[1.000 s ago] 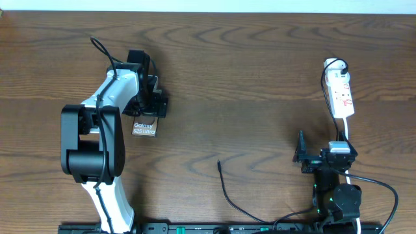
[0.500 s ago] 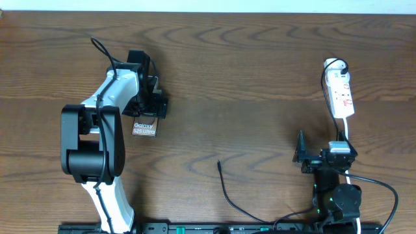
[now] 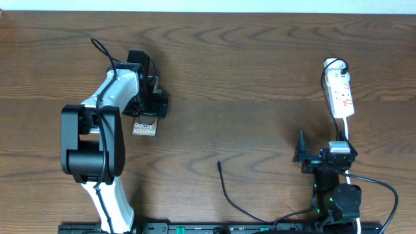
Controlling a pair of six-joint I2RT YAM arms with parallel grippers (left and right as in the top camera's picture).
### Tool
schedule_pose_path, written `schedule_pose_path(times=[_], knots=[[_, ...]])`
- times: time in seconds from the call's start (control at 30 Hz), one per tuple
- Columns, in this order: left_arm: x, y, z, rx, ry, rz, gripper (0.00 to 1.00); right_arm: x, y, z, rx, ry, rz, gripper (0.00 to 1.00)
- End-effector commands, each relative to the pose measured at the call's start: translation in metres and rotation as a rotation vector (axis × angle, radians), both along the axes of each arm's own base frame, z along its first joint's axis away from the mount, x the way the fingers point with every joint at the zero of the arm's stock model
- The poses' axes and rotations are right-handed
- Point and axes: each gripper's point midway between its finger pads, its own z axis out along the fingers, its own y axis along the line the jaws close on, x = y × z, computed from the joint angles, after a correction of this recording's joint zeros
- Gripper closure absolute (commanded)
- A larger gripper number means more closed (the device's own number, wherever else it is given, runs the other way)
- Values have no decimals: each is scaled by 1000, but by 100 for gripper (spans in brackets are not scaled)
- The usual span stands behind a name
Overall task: Plug charger to phone and switch on socket
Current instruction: 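Lower the left gripper and close it on the phone's sides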
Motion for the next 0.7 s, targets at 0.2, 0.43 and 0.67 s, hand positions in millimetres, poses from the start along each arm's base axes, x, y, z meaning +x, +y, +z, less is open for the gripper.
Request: schedule_pose_path(times=[0.2, 0.43, 0.67], knots=[[-13, -2, -10, -12, 48, -7, 1, 0, -2, 0, -5, -1, -10, 1], [-15, -2, -11, -12, 53, -6, 1, 0, -2, 0, -5, -1, -10, 1], [-19, -1, -16, -12, 61, -6, 1, 0, -2, 0, -5, -1, -10, 1]])
